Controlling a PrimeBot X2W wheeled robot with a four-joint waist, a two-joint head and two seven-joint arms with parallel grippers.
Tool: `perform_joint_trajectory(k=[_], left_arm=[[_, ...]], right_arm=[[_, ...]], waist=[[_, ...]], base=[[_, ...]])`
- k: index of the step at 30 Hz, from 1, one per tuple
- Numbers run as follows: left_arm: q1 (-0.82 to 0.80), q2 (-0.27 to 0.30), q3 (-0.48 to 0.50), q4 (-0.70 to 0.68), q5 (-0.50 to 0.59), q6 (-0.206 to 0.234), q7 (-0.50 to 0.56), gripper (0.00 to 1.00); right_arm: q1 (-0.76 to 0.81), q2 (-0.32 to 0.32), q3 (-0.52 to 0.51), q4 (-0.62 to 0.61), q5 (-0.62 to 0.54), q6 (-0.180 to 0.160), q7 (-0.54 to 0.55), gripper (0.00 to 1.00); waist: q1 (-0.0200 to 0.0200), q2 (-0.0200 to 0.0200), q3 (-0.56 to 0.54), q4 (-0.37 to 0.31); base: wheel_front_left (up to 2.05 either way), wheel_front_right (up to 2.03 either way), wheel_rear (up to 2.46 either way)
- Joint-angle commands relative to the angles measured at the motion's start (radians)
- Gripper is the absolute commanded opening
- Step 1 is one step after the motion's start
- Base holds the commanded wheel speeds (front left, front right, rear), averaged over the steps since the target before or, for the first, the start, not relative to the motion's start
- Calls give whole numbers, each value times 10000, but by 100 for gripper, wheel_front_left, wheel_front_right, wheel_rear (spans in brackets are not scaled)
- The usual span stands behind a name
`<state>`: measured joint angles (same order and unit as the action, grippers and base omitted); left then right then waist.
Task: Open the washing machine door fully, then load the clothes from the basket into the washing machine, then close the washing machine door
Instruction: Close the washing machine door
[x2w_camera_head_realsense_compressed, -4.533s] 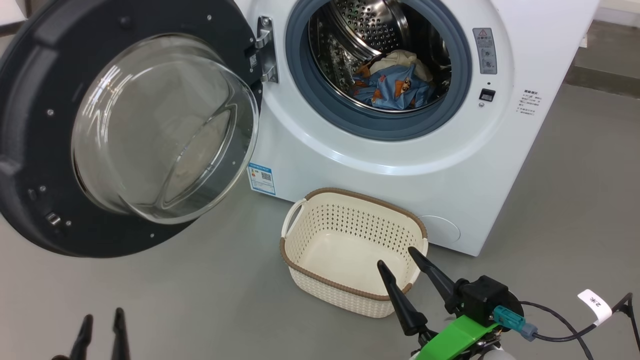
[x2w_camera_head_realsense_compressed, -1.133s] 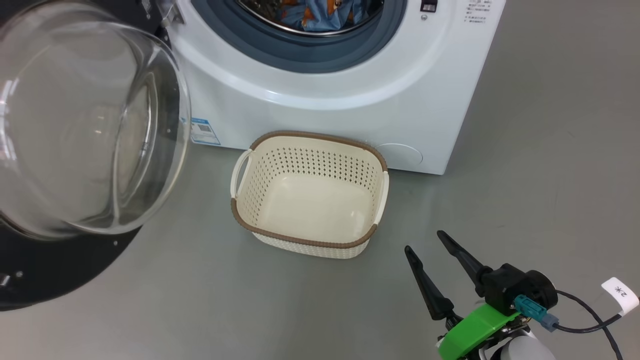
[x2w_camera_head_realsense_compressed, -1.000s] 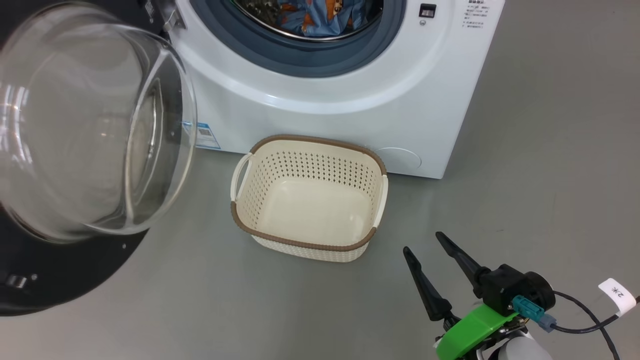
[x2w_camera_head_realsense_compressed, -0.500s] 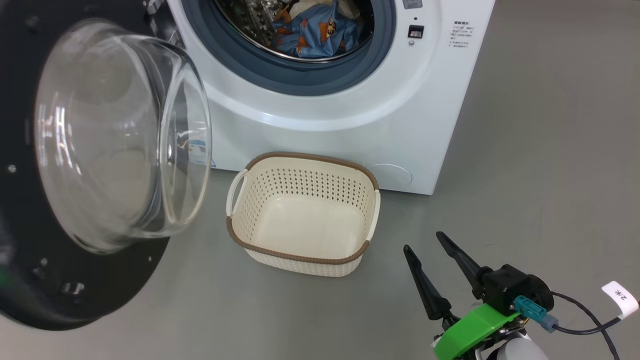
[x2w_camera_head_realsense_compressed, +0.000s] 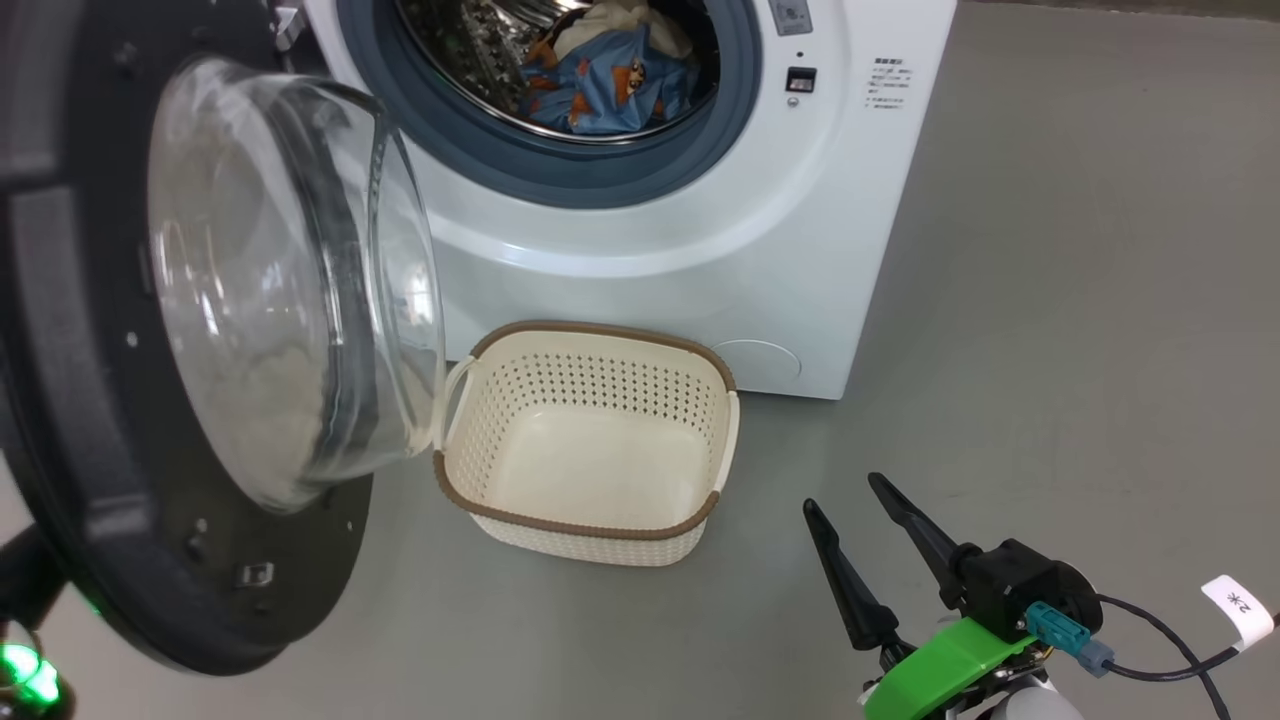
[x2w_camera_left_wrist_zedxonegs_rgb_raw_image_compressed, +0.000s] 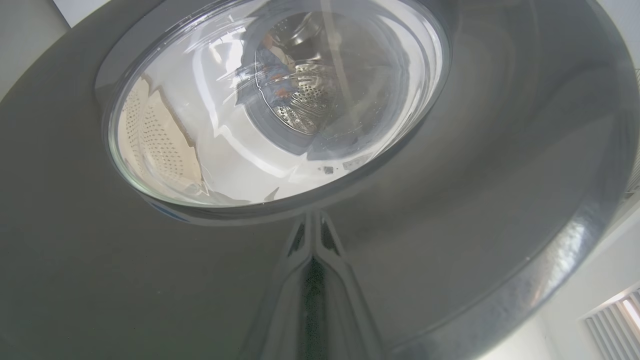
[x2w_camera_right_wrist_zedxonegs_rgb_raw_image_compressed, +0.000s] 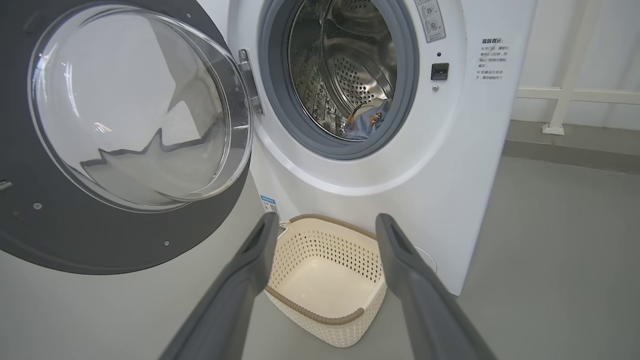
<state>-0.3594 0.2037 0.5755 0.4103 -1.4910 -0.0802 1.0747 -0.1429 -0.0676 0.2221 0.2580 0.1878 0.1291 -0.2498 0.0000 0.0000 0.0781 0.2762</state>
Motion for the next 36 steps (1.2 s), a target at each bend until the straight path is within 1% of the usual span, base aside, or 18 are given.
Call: perform_joint_trajectory(k=[1,10,18,21,27,33,36], left_arm=[[56,283,120,-380,-170,23,188,0],[568,-781,-118,-1496,-410,292,264,0],[734,-1311,-446,-1965,-541,362,-17,0],[671,-1435,-453,-1915,-865,395,-298,0],[792,-1524,-1015,-1597,-1283,124,-857,0],[792,-1532,-1828,-1071,-1835,-269,-2046,0],[693,-1533,-2267,-871,-2068,-386,-2567,0]], right_arm=[[-88,93,235,-277,90,16,-119,100],[-74,132,252,-281,134,16,-120,100],[-48,154,312,-274,178,16,-120,100],[-54,159,340,-262,183,16,-120,100],[-24,165,361,-226,179,16,-120,100],[-41,167,360,-206,135,16,-120,100],[-63,167,352,-169,110,16,-120,100]], waist=[[0,0,-23,-74],[0,0,-73,-435],[0,0,-152,-862],[0,0,-163,-1056],[0,0,-203,-1510],[0,0,-183,-1946],[0,0,-140,-2148]], base=[[0,0,0],[0,0,0],[0,0,0],[0,0,0],[0,0,0],[0,0,0],[0,0,0]])
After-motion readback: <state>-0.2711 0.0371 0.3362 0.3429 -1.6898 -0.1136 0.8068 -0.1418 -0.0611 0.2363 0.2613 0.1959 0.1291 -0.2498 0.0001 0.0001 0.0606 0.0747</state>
